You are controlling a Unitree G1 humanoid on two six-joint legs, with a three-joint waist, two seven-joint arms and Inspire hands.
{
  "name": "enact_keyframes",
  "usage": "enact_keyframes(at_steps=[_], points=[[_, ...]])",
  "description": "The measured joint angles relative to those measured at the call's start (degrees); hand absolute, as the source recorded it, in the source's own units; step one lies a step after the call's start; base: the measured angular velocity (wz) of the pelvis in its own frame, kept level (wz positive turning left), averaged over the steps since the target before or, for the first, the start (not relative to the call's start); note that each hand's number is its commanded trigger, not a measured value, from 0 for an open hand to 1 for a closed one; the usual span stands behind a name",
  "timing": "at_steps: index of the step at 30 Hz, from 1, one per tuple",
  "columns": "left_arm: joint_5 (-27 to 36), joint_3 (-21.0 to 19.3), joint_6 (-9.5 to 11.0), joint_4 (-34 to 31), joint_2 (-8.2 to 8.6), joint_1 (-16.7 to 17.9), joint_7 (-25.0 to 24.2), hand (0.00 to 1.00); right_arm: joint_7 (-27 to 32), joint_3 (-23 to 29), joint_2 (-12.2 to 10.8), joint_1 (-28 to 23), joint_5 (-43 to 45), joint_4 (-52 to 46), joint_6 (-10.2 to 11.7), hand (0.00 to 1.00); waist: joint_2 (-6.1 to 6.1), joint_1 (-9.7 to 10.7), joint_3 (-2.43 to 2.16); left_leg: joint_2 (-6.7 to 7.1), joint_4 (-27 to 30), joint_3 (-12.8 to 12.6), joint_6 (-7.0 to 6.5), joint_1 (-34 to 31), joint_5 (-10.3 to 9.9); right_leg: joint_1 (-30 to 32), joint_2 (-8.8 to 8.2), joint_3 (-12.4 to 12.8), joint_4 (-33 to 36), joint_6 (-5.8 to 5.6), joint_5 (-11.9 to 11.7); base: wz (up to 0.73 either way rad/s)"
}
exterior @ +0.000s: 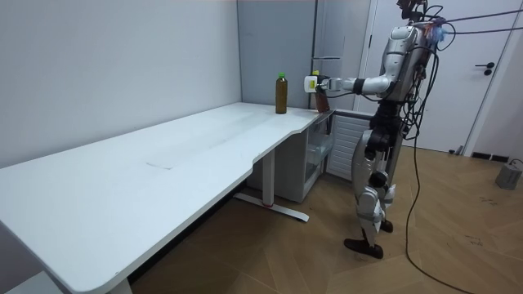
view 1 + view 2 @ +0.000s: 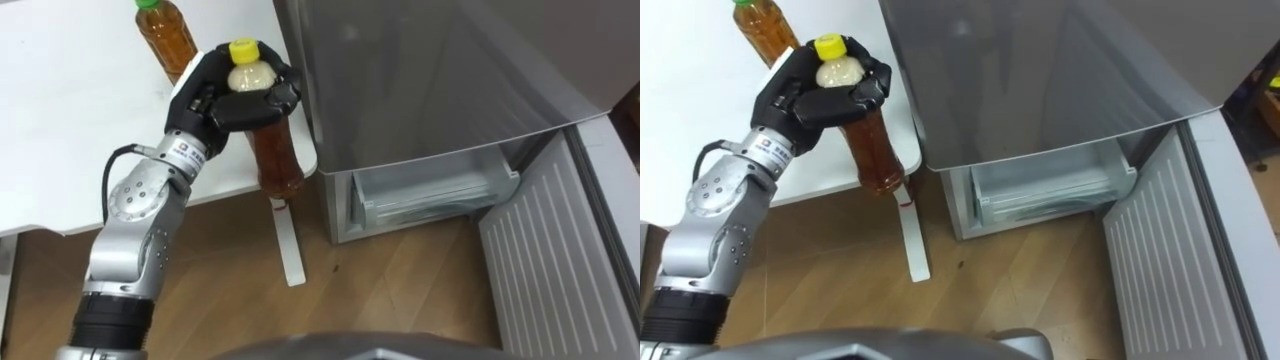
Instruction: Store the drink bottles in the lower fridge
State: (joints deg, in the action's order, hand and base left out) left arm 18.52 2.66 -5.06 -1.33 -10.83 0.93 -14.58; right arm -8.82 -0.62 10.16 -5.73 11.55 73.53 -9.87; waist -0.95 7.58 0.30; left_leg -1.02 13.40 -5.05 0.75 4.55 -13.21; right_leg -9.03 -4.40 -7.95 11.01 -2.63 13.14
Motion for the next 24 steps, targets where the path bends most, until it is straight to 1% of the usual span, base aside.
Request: enact_keyframes(at_steps=[5, 8, 9, 11, 15, 18, 22, 24], points=[[0.0, 0.04, -0.03, -0.7, -0.01, 0.0, 0.11, 1.0, -0.13, -0.01, -0.02, 0.13, -0.11, -0.01, 0.01, 0.0, 0.25, -0.13, 0.16, 0.0, 0.0, 0.01, 0.0, -0.23, 0.0, 0.12, 0.0, -0.04, -0.24, 0.03, -0.02, 0.0], [0.0, 0.09, -0.08, -1.2, -0.01, 0.0, -0.12, 1.0, -0.21, -0.26, -0.07, 0.33, -0.18, -0.04, 0.06, 0.0, 0.25, -0.22, 0.15, 0.0, -0.02, 0.02, 0.0, -0.17, 0.0, 0.12, 0.01, -0.1, -0.29, 0.03, -0.02, 0.0], [0.0, 0.09, -0.08, -1.44, -0.01, 0.0, -0.29, 1.0, -0.19, -0.27, -0.15, 0.56, -0.2, -0.24, 0.07, 0.0, 0.42, -0.29, 0.26, 0.0, -0.02, 0.02, 0.01, -0.04, 0.01, 0.16, 0.01, -0.12, -0.24, 0.03, -0.02, 0.0], [-0.04, 0.09, -0.07, -2.32, 0.03, 0.0, -0.8, 1.0, -0.17, -0.49, -0.32, 0.75, 0.0, -1.29, 0.02, 0.0, 0.42, -0.63, 0.23, 0.0, 0.1, 0.14, 0.01, -0.47, 0.01, 0.5, 0.01, -0.24, -0.23, 0.03, -0.02, 0.02], [-0.01, 0.85, -0.07, -4.39, 0.89, 0.0, -1.61, 1.0, -0.06, -1.06, -0.27, 0.75, -0.28, -1.77, 0.14, 0.0, 0.77, -2.14, 0.25, -0.01, 0.33, 0.38, 0.01, -1.31, 0.01, 1.01, 0.01, -0.61, -0.21, 0.17, -0.23, 0.03], [-0.01, 1.0, -0.07, -4.44, 1.39, 0.0, -1.81, 1.0, -0.03, -1.98, 0.01, 0.81, -0.2, -1.9, 0.11, 0.0, 0.65, -3.39, 0.2, -0.04, 0.47, 0.41, 0.01, -1.56, 0.01, 1.27, 0.01, -0.67, -0.2, 0.18, -0.23, 0.0], [0.06, 1.05, -0.06, -4.46, 1.68, 0.15, -1.19, 1.0, -0.01, -2.69, 0.56, 0.84, 0.06, -2.52, 0.1, 0.0, 0.48, -4.46, 0.16, -0.06, 0.76, 0.54, 0.02, -2.2, 0.01, 1.49, -0.02, -1.13, -0.11, 0.19, -0.24, 0.03], [0.06, 1.05, 0.04, -4.46, 2.7, 0.88, -1.18, 1.0, 0.42, -2.76, 1.15, 0.83, 2.59, -5.0, -0.03, 0.0, 0.42, -5.52, 0.17, -0.02, 0.63, 0.53, 0.02, -1.97, 0.02, 1.38, -0.03, -0.96, -0.03, 0.19, -0.24, 0.0]])
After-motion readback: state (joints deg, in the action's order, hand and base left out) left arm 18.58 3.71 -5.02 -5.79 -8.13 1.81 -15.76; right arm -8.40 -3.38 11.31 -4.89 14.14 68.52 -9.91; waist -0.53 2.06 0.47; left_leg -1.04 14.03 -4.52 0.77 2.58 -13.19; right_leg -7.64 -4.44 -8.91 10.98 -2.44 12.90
